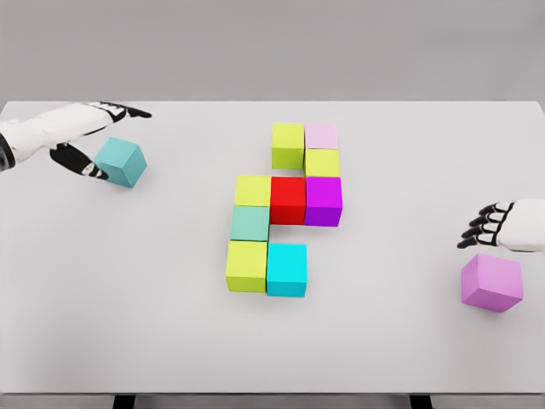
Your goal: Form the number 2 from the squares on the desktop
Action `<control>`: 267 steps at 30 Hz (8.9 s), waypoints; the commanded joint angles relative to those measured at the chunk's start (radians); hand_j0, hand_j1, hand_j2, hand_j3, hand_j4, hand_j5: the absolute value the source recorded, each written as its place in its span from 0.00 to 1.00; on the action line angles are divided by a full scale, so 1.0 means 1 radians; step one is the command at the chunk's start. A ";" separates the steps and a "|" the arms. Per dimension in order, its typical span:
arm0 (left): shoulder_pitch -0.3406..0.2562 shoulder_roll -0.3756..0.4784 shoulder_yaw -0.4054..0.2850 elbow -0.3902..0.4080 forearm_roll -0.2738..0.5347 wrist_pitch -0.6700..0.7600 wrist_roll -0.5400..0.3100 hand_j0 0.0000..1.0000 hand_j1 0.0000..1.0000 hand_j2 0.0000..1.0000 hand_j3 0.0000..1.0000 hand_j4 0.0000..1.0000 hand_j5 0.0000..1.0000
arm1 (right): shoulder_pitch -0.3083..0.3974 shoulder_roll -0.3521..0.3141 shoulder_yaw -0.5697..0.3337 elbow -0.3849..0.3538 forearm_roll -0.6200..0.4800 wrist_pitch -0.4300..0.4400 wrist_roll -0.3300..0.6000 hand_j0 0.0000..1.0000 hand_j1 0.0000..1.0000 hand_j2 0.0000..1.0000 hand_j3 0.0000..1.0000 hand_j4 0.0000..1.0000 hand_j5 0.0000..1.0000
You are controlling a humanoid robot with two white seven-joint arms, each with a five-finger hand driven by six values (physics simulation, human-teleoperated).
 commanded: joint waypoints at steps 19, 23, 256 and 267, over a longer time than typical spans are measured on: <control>-0.126 -0.051 -0.171 0.151 -0.120 0.171 0.000 1.00 1.00 1.00 1.00 1.00 1.00 | 0.008 0.032 0.090 0.000 -0.001 0.002 0.000 1.00 1.00 1.00 1.00 1.00 1.00; -0.132 -0.074 -0.173 0.171 -0.157 0.169 0.000 1.00 1.00 1.00 1.00 1.00 1.00 | 0.008 0.034 0.097 0.000 0.000 0.002 0.000 1.00 1.00 1.00 1.00 1.00 1.00; -0.344 -0.726 -0.418 0.299 -0.536 0.983 0.000 0.96 0.96 0.96 0.96 0.96 0.96 | 0.032 0.301 -0.073 0.325 -0.544 0.002 0.000 1.00 1.00 1.00 1.00 1.00 1.00; -0.337 -0.741 -0.420 0.311 -0.538 0.983 0.000 0.96 0.96 0.96 0.96 0.96 0.96 | 0.032 0.302 -0.073 0.321 -0.532 0.002 0.000 1.00 1.00 1.00 1.00 1.00 1.00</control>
